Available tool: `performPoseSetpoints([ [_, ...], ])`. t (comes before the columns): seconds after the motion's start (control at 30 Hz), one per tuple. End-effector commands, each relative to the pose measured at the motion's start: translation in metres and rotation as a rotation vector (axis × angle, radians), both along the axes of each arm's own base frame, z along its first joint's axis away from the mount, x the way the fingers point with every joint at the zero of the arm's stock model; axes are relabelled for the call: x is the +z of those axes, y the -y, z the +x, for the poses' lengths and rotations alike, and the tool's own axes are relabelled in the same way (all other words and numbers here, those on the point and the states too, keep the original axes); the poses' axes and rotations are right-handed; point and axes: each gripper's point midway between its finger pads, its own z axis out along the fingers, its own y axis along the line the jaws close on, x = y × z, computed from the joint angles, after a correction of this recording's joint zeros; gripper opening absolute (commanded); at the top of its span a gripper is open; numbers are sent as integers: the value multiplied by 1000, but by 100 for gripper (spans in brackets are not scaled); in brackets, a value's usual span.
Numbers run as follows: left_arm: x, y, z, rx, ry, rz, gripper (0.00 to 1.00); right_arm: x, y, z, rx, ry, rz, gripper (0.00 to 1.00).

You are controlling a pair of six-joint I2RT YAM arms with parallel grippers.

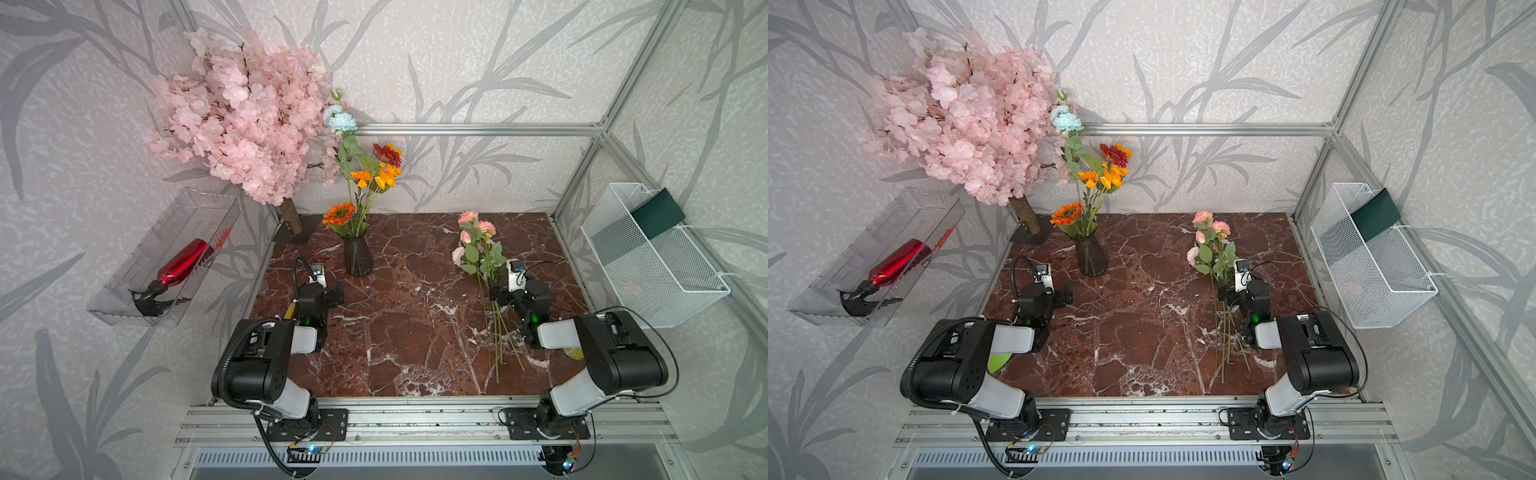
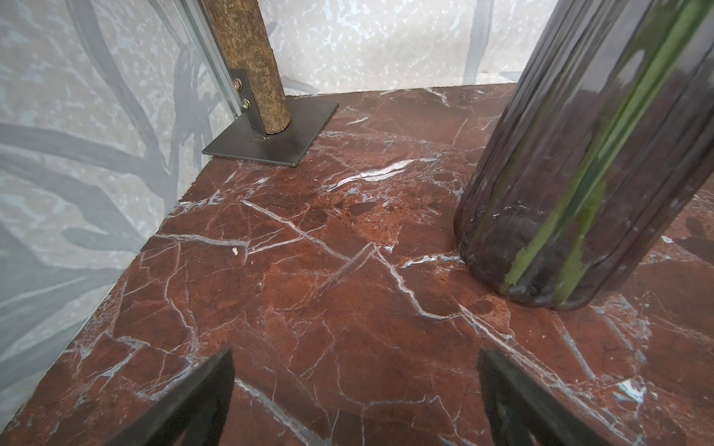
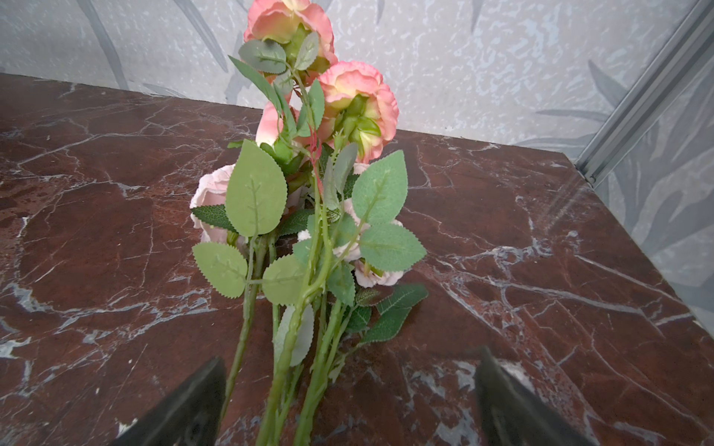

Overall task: Pick out pink flowers from the vase
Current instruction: Reset both arms

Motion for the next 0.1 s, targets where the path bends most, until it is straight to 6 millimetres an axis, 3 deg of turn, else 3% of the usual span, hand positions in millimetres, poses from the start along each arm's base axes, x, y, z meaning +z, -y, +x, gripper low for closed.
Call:
performPoseSetpoints([
  [0.0, 13, 0, 7, 4, 36, -21, 99, 1, -1, 2, 4, -1, 0, 99],
  [0.07, 12, -1, 7, 5, 36, -21, 99, 1, 0, 2, 3, 0, 0, 99],
])
